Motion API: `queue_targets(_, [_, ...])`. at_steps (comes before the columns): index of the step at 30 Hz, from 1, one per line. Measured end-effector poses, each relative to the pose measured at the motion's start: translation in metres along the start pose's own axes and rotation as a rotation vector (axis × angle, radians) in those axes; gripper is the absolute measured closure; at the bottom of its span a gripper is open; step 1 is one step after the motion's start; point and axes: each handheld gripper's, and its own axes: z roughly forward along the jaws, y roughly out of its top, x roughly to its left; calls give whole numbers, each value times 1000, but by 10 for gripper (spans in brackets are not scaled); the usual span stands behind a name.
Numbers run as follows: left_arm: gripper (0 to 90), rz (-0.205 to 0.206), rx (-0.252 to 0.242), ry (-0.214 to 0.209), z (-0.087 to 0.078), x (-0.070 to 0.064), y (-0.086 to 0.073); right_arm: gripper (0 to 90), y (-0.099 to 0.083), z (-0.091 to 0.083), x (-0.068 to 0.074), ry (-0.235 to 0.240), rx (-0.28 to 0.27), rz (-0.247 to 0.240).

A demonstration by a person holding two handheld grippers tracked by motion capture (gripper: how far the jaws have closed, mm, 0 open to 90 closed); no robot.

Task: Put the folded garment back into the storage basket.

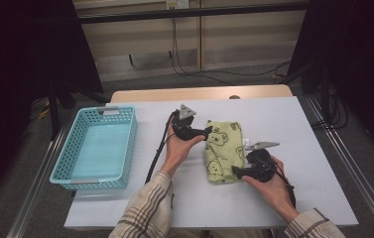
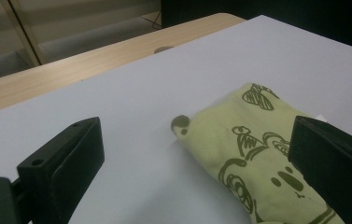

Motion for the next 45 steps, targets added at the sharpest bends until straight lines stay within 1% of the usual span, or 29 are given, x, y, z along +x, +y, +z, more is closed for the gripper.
queue_targets(1, [36, -17, -2, -10, 1, 0, -1, 338, 0, -1, 1, 7, 10, 14])
queue_targets(2, [40, -9, 3, -11, 1, 1, -1, 336, 1, -2, 3, 3, 26, 37])
queue_targets(4, [39, -14, 18, 9, 1, 3, -2, 319, 0, -1, 2, 6, 27, 50])
queue_targets(5, [39, 3, 35, 4, 1, 6, -2, 318, 0, 1, 0, 7, 25, 57])
queue_targets(6, [39, -32, 16, 8, 3, 4, -3, 310, 0, 1, -1, 22, 43, 98])
queue_targets(10, [40, -27, 25, 5, 7, 3, -4, 337, -1, 1, -1, 33, 42, 109])
queue_targets(11, [40, -17, 29, 5, 8, 3, -4, 379, -1, 0, -2, 50, 47, 120])
queue_targets(12, [40, -18, 32, 8, 9, 2, -3, 380, -1, 1, -3, 66, 45, 136])
queue_targets(14, [40, -18, 24, 3, 10, 0, -1, 381, -2, 1, -3, 62, 40, 131])
queue_targets(17, [40, 1, 22, -1, 14, -1, 0, 386, -2, 1, -5, 74, 35, 135])
queue_targets(18, [40, -1, 28, 3, 15, -2, 1, 387, -2, 1, -4, 81, 40, 157])
queue_targets(21, [40, 3, 38, 7, 19, -1, 0, 408, -1, 2, -6, 101, 46, 124])
queue_targets(22, [40, 8, 56, 5, 20, -1, 1, 416, 0, 2, -6, 105, 56, 139])
queue_targets(23, [38, -4, 59, -6, 20, 0, 2, 442, 1, 2, -6, 106, 63, 138])
queue_targets(25, [36, -16, 49, 2, 19, 1, 3, 469, 0, 2, -6, 109, 60, 134])
queue_targets(26, [36, -21, 43, 4, 19, 1, 4, 543, 0, 2, -7, 131, 59, 136])
queue_targets(27, [36, -21, 40, 7, 19, 1, 4, 567, 0, 2, -8, 158, 53, 135])
queue_targets(30, [32, -26, 47, 9, 21, 1, 3, 574, -1, 2, -9, 169, 55, 156])
queue_targets(31, [28, -36, 54, 8, 23, 1, 2, 581, -1, 3, -9, 168, 47, 150])
queue_targets(32, [31, -28, 69, -4, 25, 1, 1, 621, -1, 2, -8, 170, 55, 162])
queue_targets(33, [31, -22, 78, -8, 27, 1, 0, 677, -1, 3, -9, 190, 48, 160])
queue_targets(34, [40, -8, 88, 0, 29, 1, -1, 712, -1, 3, -9, 208, 49, 165])
queue_targets(36, [43, -49, 84, -3, 31, 2, -3, 721, 0, 3, -10, 214, 50, 167])
queue_targets(38, [75, -54, 85, -7, 35, 2, -4, 743, 0, 3, -8, 210, 48, 154])
queue_targets(40, [143, -54, 111, -8, 39, 2, -4, 764, 1, 2, -6, 193, 42, 133])
queue_targets(41, [148, -62, 122, -10, 41, 3, -4, 771, 1, 1, -6, 189, 45, 124])
queue_targets(42, [156, -85, 131, -18, 43, 4, -3, 775, 1, 1, -4, 181, 44, 131])
queue_targets(43, [176, -92, 143, -14, 44, 5, -3, 778, 1, 1, -4, 180, 42, 119])
queue_targets(45, [208, -102, 148, -8, 46, 5, -2, 780, 1, 1, -5, 183, 45, 129])
